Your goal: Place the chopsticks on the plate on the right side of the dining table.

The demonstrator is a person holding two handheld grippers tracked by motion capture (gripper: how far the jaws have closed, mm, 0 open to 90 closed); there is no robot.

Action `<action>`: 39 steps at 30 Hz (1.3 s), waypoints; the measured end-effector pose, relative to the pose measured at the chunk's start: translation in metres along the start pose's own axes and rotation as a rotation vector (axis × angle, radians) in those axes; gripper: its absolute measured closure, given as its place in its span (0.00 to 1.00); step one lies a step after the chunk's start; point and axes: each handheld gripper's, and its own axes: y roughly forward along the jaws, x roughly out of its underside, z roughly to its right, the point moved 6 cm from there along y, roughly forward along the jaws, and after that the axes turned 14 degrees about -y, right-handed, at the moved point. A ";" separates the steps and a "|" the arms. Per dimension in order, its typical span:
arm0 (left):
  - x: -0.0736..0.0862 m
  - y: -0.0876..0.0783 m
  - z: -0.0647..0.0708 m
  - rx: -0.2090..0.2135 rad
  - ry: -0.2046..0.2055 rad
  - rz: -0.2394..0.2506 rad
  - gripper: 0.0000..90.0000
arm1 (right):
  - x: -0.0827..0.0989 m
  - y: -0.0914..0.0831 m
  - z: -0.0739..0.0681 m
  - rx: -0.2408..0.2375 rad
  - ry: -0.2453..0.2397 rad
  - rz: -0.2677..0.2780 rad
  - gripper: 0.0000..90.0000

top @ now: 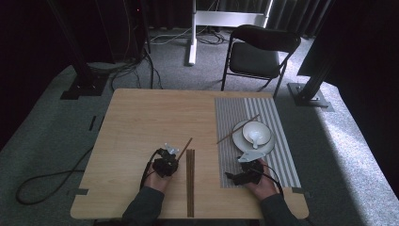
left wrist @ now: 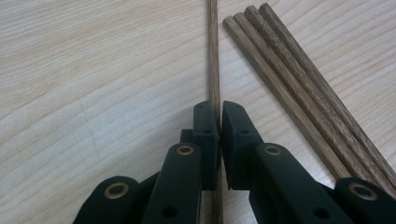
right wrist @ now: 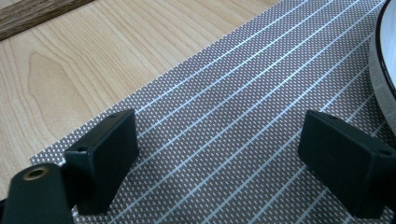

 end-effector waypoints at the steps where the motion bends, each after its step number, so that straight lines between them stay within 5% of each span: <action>1: -0.001 0.000 0.000 -0.003 0.004 -0.003 0.94 | 0.000 0.000 0.000 0.000 0.000 0.000 0.12; 24: -0.029 -0.005 0.006 -0.001 0.040 0.037 0.94 | 0.000 0.000 0.000 0.000 0.000 0.001 0.12; 39: -0.050 -0.010 0.023 0.068 0.102 0.071 0.94 | 0.000 0.000 0.000 0.000 0.000 0.000 0.12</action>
